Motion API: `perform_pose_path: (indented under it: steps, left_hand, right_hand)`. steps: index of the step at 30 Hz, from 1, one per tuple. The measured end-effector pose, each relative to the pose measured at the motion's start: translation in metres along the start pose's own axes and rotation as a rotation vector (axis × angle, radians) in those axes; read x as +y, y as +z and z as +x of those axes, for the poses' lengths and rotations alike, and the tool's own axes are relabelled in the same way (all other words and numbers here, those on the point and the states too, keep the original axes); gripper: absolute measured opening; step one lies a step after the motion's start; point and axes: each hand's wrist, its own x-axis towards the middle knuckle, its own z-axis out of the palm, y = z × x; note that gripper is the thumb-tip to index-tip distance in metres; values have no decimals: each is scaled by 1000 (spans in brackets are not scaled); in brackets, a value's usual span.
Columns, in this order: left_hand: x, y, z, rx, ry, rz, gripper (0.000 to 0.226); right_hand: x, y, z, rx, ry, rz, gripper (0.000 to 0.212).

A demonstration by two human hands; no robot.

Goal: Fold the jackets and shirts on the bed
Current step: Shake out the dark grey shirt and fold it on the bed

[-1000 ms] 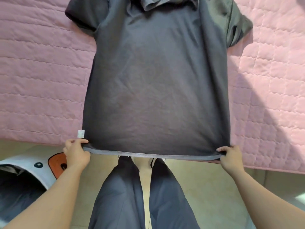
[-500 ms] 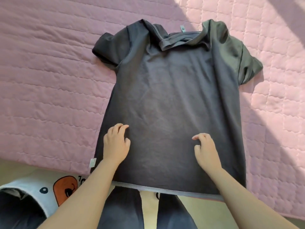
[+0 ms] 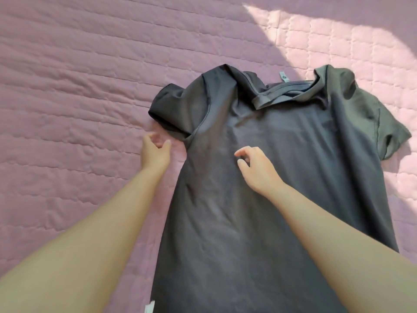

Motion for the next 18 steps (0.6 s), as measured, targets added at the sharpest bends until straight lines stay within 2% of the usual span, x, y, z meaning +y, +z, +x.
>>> perform_pose_path:
  steps: [3, 4, 5, 7, 8, 9, 11, 13, 15, 16, 18]
  left_hand:
    - [18, 0, 33, -64, -18, -232, 44]
    - [23, 0, 42, -90, -2, -265, 53]
    - [28, -2, 51, -117, 38, -235, 69]
    - [40, -3, 62, -169, 170, -21, 102]
    - [45, -2, 65, -209, 245, 50, 108]
    - [51, -2, 68, -260, 292, 82, 106]
    - [58, -3, 72, -338, 286, 87, 85]
    - [64, -8, 81, -347, 242, 117, 51]
    - [68, -20, 93, -247, 215, 133, 27]
    - [69, -27, 99, -162, 194, 126, 24]
    - [70, -40, 107, 9, 129, 113, 26]
  right_hand:
    - [-22, -5, 37, 33, 0, -5, 25]
    - [-30, -8, 50, 65, 69, 93, 26]
    - [-37, -11, 62, 103, 210, 305, 27]
    - [-47, -24, 82, 117, 526, 868, 23]
    - [-49, -33, 90, 105, 610, 1087, 18]
    - [-47, -41, 99, 116, 644, 1240, 12]
    - [-43, -58, 115, 190, 624, 1444, 6]
    - [-46, -77, 134, 293, 501, 1491, 22]
    - [-58, -95, 152, 350, 321, 1458, 62]
    - [-63, -103, 161, 370, 262, 1407, 76]
    - [-69, -110, 175, 409, 229, 1215, 76]
